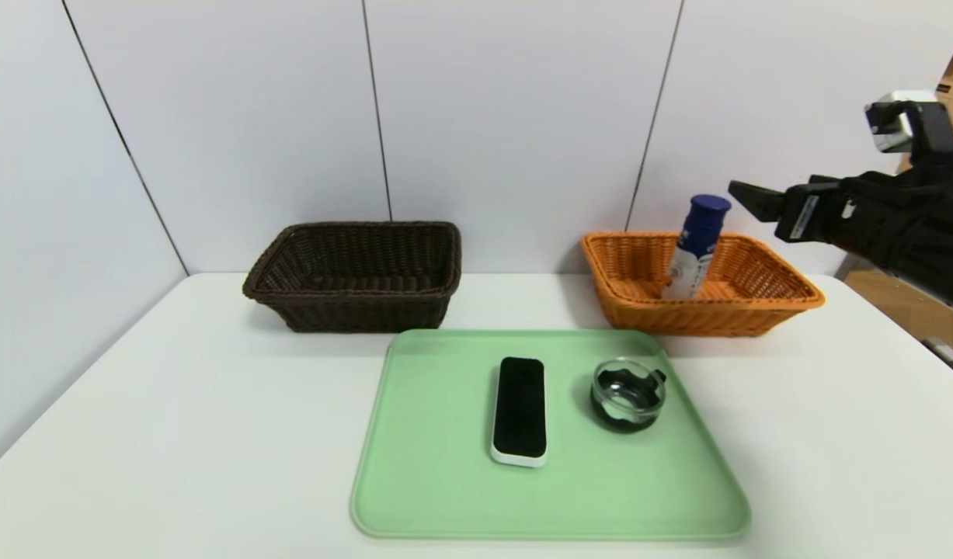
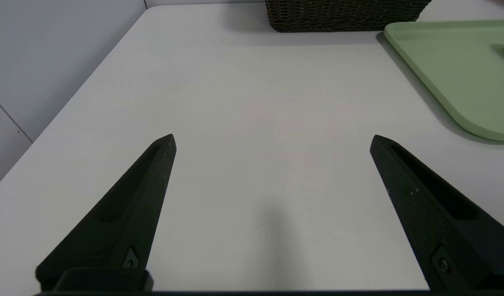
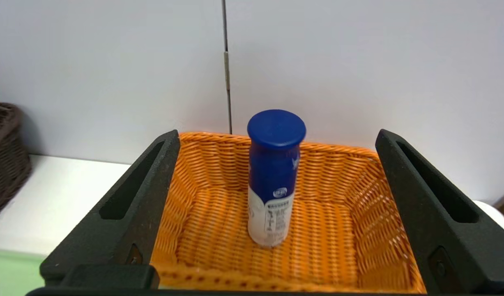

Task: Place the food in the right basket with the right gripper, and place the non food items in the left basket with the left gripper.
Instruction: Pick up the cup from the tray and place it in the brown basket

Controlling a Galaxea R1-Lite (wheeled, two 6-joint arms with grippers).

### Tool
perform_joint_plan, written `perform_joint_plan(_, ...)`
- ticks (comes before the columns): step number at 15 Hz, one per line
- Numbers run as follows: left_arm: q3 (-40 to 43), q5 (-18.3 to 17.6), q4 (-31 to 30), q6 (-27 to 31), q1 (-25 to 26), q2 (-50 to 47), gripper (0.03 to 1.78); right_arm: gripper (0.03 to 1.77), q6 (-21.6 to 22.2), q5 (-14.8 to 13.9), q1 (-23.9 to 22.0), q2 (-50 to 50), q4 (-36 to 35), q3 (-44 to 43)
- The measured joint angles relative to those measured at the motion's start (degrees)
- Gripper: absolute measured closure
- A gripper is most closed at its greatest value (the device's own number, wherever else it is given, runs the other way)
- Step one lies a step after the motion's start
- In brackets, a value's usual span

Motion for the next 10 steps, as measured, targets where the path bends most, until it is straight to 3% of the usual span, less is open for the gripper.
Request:
perform_joint_plan(6, 0.00, 0.02, 0.02, -0.02, -0.02, 0.00, 0.12, 0.12, -0.30, -0.06, 0.15, -20.21, 3.46, 13.51)
perform_joint_plan(10, 0.00, 0.02, 0.00, -0.02, 0.00, 0.00, 0.12, 0.11, -0.45, -0.06, 0.13, -37.17, 4.55, 26.93)
